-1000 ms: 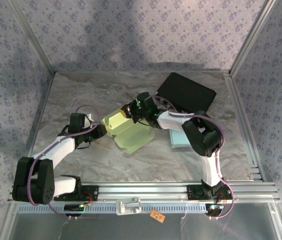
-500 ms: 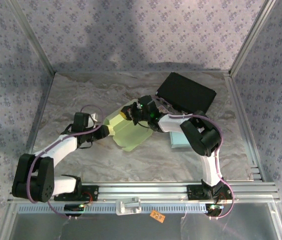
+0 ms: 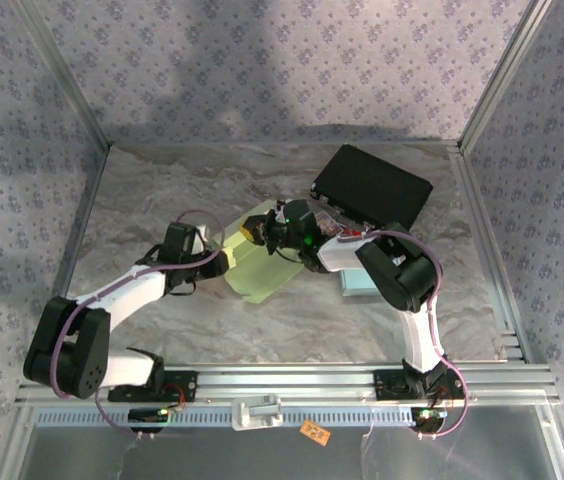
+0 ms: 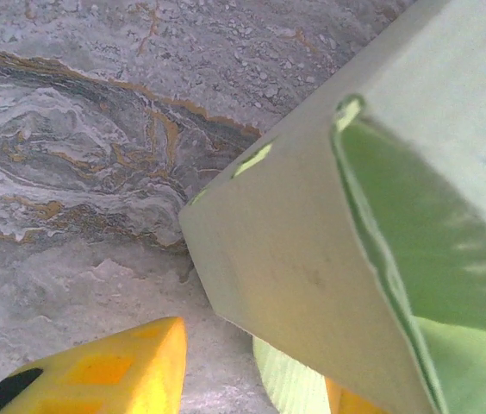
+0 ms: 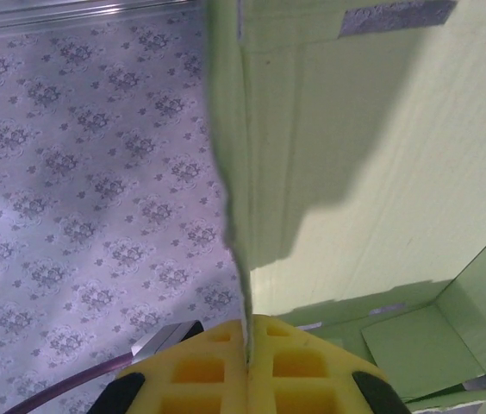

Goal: Fold the paper box

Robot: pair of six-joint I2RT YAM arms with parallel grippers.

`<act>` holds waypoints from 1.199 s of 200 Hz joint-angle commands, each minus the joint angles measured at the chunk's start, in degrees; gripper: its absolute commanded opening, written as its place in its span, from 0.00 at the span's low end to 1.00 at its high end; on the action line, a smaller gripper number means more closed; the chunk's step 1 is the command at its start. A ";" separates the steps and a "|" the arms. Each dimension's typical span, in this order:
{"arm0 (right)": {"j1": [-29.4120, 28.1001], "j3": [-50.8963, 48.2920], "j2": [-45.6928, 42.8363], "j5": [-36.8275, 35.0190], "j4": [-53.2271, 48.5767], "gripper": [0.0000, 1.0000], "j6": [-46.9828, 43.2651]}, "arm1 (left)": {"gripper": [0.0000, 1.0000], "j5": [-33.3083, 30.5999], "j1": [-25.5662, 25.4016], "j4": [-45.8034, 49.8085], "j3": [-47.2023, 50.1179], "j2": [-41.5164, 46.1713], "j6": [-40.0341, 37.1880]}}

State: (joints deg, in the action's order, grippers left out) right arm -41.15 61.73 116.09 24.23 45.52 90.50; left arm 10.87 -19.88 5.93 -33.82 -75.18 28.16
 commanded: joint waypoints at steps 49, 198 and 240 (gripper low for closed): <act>-0.77 -2.09 2.09 -0.59 6.34 0.00 -1.51 | 0.43 -7.83 -2.78 -4.52 0.45 -0.40 1.02; -2.19 -3.03 5.46 -2.30 10.64 0.00 -0.98 | 0.34 -16.07 -6.12 -5.57 -0.79 -4.61 2.95; -2.36 -2.37 5.55 -2.08 10.21 0.00 -0.54 | 0.25 -17.25 -7.27 -5.58 -2.20 -6.54 3.98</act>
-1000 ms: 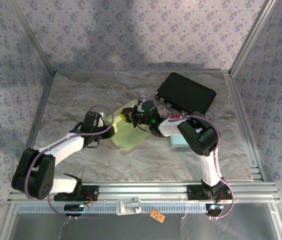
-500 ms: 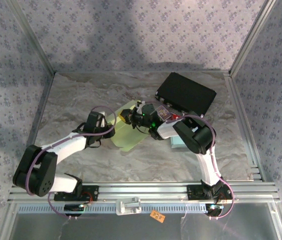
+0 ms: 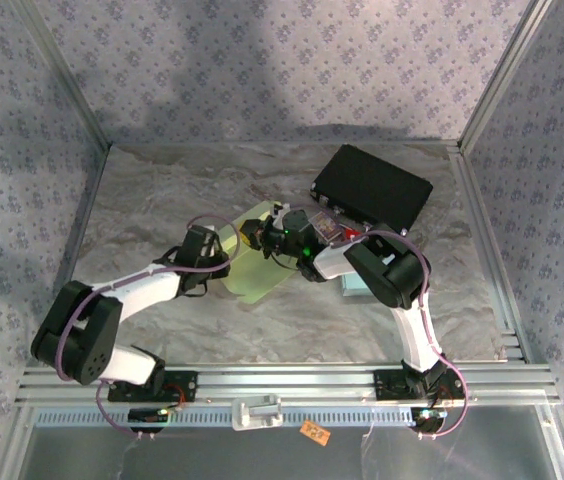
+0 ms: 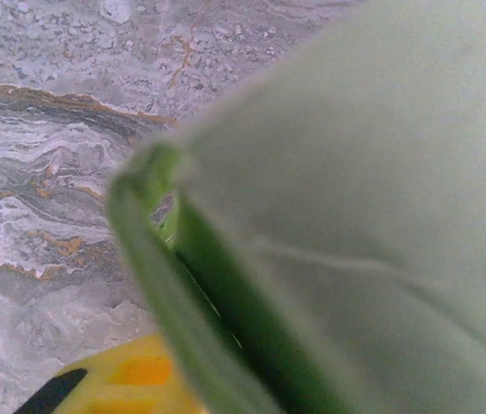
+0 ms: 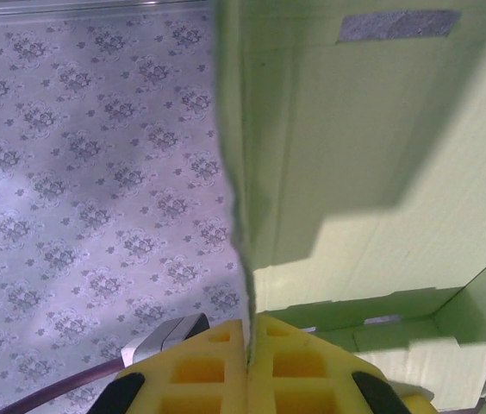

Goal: Fold the paper box

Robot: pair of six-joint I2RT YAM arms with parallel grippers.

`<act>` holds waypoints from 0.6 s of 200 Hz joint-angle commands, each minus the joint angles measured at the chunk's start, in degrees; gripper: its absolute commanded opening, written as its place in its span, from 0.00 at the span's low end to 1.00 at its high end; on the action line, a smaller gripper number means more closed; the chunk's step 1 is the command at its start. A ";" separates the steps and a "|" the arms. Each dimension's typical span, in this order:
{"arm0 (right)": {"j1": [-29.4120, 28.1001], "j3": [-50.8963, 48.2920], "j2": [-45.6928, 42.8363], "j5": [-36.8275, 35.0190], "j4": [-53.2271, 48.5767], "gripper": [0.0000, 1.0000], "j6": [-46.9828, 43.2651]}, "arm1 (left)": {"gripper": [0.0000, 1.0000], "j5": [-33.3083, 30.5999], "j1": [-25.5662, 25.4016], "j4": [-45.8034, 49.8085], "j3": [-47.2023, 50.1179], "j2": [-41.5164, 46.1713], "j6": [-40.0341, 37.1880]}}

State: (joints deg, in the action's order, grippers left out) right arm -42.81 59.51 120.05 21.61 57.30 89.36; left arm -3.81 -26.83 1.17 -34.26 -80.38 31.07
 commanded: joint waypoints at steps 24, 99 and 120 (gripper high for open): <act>-0.79 0.10 1.63 0.64 -1.91 0.00 0.80 | 0.20 -3.28 -0.94 -0.33 -2.87 -1.86 1.18; -0.89 0.75 -0.21 -0.41 -4.78 0.04 1.20 | 0.00 -10.32 -2.07 9.01 -8.17 -4.53 5.38; 0.00 0.26 -4.04 -1.19 -9.85 0.24 -0.60 | 0.00 -12.54 -2.09 13.32 -10.20 -3.77 6.61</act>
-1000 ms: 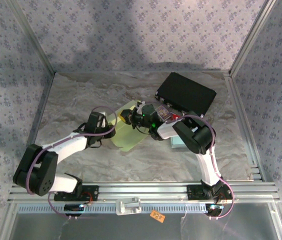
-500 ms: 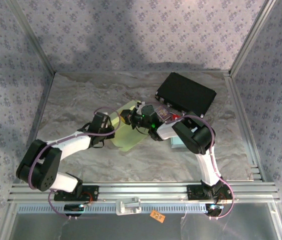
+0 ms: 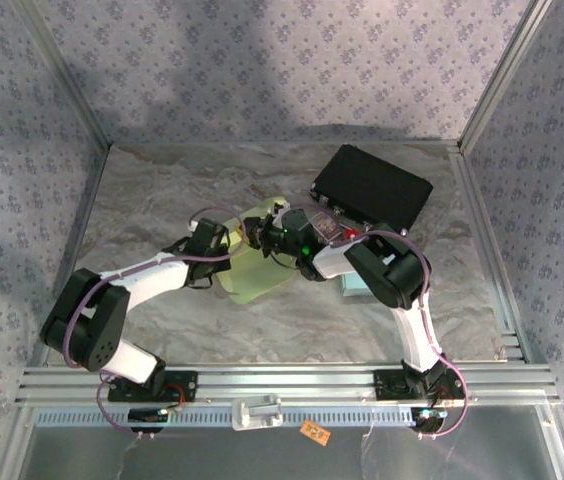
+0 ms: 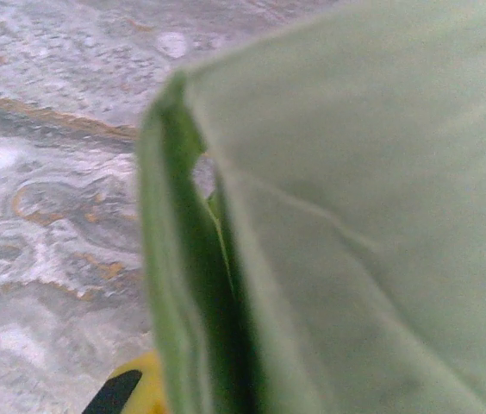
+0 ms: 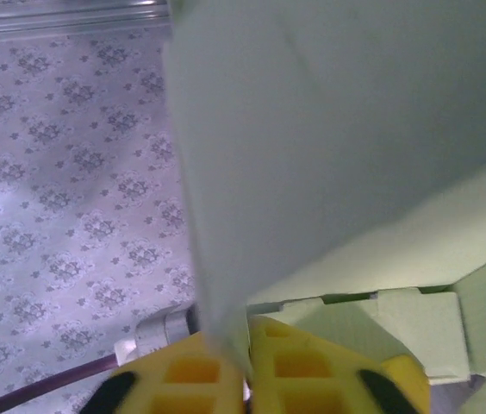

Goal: Fold the paper box

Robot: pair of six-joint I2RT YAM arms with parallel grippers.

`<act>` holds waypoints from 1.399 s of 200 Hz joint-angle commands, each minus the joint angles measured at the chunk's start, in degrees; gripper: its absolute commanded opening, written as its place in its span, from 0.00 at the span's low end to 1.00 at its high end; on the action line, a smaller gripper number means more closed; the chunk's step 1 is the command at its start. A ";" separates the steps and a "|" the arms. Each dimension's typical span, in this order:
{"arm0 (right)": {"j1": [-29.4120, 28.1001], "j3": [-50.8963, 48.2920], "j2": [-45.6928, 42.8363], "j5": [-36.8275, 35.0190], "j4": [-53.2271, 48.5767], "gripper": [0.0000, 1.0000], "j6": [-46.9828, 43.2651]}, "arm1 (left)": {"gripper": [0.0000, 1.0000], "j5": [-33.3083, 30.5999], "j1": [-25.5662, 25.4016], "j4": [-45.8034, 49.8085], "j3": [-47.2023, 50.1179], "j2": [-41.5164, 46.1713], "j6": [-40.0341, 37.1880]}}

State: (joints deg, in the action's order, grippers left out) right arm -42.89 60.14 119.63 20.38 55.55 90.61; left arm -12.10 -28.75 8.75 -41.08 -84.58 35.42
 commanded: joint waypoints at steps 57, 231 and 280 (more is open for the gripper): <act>4.40 6.99 -19.79 -1.60 -42.03 0.51 -17.20 | 0.00 -3.09 0.22 16.75 -10.30 3.07 1.06; 9.14 52.64 -12.17 -7.92 -101.82 0.52 -45.37 | 0.00 23.18 6.87 46.39 -33.64 -4.41 -1.92; 8.44 56.51 -7.34 -4.38 -103.17 0.51 -46.39 | 0.00 23.74 6.78 46.63 -33.71 -3.94 -1.42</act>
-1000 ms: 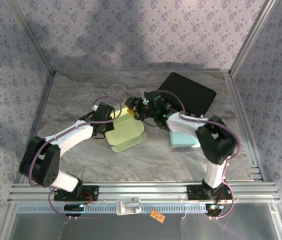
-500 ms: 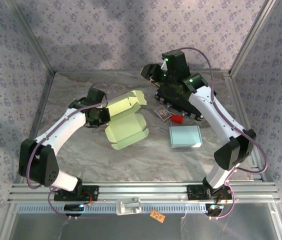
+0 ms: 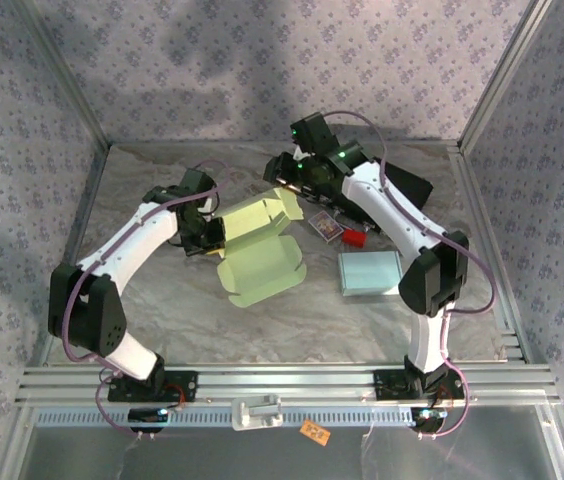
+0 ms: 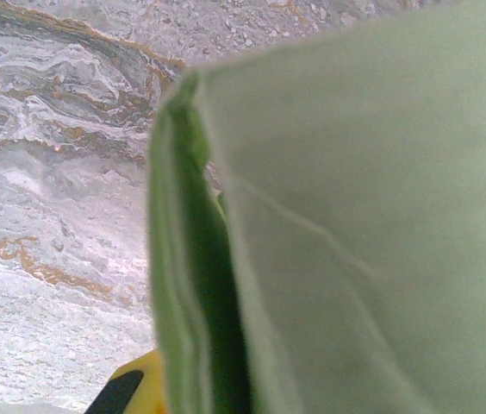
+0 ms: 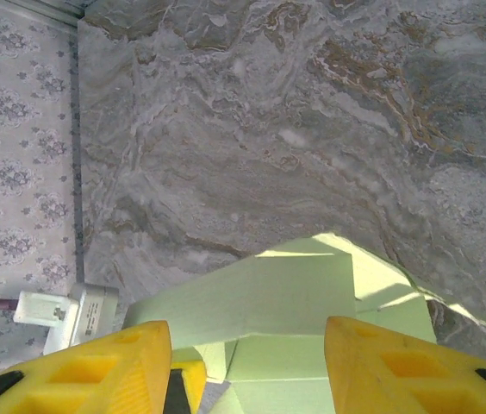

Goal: Fold the paper box

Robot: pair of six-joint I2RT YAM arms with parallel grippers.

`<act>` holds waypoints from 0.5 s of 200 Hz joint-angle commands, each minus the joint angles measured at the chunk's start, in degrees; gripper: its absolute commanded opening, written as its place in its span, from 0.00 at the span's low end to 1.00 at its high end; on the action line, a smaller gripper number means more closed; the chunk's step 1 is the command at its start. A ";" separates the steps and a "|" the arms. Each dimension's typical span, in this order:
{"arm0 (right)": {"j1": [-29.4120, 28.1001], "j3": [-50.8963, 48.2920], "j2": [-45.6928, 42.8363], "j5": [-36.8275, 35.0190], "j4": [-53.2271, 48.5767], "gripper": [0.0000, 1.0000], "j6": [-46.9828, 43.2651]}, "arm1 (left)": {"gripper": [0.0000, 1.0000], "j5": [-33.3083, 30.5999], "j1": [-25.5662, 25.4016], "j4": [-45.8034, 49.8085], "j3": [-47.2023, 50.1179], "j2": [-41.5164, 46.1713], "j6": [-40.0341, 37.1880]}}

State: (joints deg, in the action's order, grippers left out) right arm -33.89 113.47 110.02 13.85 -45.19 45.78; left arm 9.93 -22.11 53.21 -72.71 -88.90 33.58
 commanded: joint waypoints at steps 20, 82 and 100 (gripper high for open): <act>-2.00 3.34 3.00 2.06 -3.79 0.51 -1.67 | 0.00 1.76 -0.03 1.86 -2.17 0.39 0.73; -3.04 1.64 2.67 4.31 -2.45 0.50 -2.02 | 0.00 2.09 -0.66 1.26 -2.87 0.55 1.04; -2.87 1.96 2.75 4.96 -3.57 0.50 -2.18 | 0.00 2.19 -0.66 0.84 -3.06 0.74 1.05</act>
State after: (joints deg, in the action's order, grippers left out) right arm -37.19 114.98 112.31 16.86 -47.00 44.95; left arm 11.16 -22.28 53.65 -73.25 -88.88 34.13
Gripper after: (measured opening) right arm 0.505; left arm 0.061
